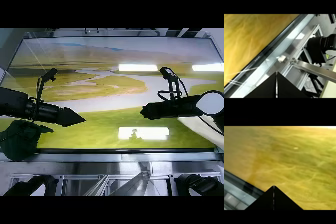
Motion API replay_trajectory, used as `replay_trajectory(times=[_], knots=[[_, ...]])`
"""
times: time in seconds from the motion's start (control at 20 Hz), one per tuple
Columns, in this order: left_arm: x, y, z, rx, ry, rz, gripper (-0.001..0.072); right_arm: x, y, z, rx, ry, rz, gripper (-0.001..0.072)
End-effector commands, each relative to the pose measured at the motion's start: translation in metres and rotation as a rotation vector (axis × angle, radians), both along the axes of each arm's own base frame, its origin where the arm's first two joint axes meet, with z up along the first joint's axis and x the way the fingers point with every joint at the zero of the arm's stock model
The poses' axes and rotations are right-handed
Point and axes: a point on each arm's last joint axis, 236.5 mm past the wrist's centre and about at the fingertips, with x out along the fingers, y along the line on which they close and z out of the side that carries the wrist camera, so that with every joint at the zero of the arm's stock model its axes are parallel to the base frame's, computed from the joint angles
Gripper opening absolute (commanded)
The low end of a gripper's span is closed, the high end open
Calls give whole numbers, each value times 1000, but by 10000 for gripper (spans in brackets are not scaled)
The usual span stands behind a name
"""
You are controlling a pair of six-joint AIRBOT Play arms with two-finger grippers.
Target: Fold the shirts.
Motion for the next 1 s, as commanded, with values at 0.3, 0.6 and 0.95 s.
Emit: replay_trajectory(times=[0.3,0.6,0.95], knots=[[0,0,0,0,2,0,18,0,0,0,0,2,0,21],[22,19,3,15,-18,99,527,0,0,0,0,2,0,20],[45,291,-18,639,100,809,716,12,2,6,24,-43,-31,20]])
